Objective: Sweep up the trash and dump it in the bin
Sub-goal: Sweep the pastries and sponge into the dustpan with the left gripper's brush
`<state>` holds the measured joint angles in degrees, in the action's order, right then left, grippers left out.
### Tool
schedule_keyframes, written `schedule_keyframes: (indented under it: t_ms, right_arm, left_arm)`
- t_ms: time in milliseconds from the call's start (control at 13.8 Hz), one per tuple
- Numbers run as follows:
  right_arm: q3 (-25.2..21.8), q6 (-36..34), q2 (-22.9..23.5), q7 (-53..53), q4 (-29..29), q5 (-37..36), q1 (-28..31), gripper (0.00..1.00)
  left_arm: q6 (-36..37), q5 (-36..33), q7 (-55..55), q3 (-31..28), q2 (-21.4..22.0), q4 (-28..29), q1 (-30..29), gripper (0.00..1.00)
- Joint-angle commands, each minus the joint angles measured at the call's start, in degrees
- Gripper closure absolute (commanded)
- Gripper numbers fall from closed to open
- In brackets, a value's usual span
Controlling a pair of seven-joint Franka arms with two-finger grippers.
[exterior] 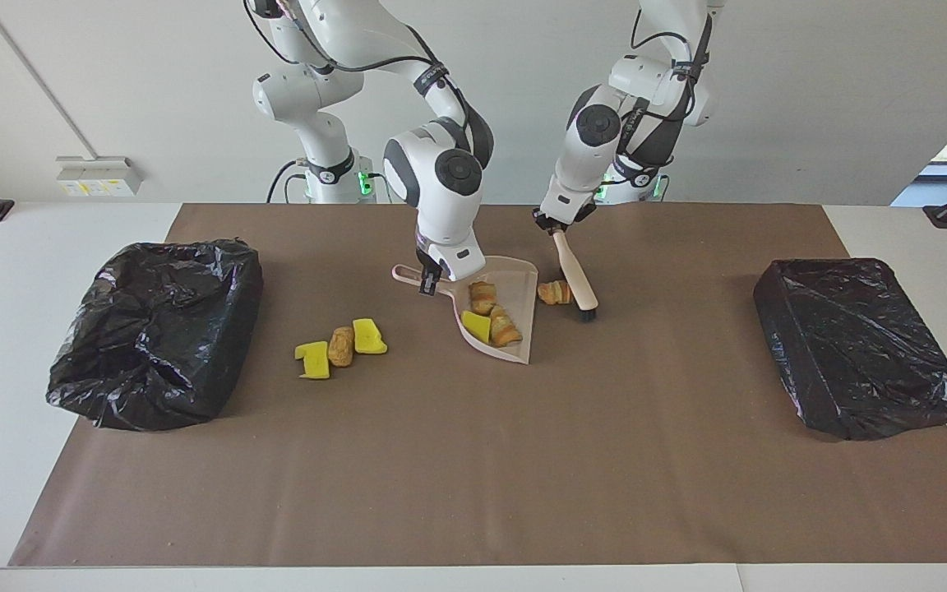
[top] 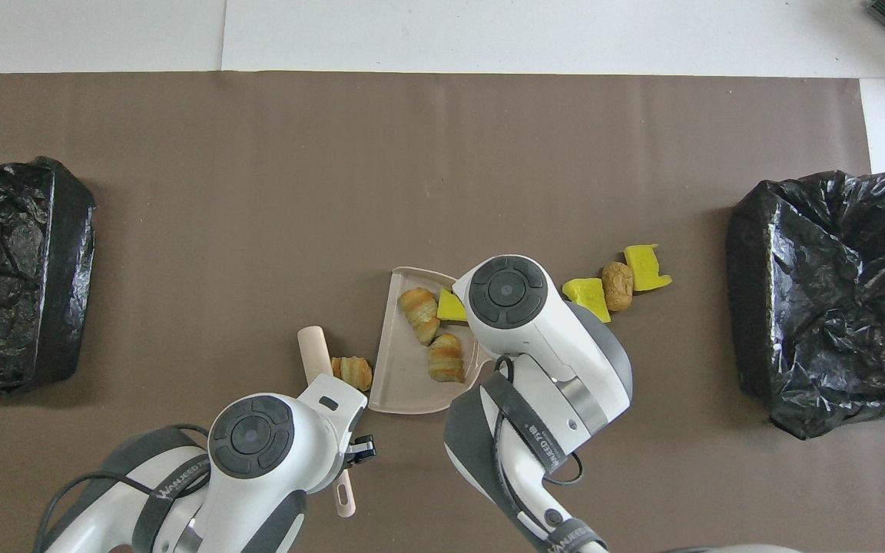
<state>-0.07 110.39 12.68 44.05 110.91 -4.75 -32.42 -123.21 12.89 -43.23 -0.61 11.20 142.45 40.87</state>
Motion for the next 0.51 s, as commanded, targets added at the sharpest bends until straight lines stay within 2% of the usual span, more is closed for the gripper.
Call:
schedule_keyframes:
  t_ms: [0,144,433]
  right_arm:
    - [0.3,0.0,-0.2,1.3,0.4,0.0,0.6,1.00]
    - [0.3,-0.1,-0.2,1.3,0.3,-0.1,0.6,1.00]
    - [0.3,-0.1,-0.2,1.2,0.3,0.0,0.6,1.00]
  left_arm:
    - [-4.3,4.9,7.7,-0.4,-1.5,-1.4,3.2,1.00]
    - [-4.9,7.6,13.8,-0.4,-3.0,-3.5,3.3,1.00]
    - [-4.3,7.6,14.0,0.2,-6.4,-9.5,3.3,1.00]
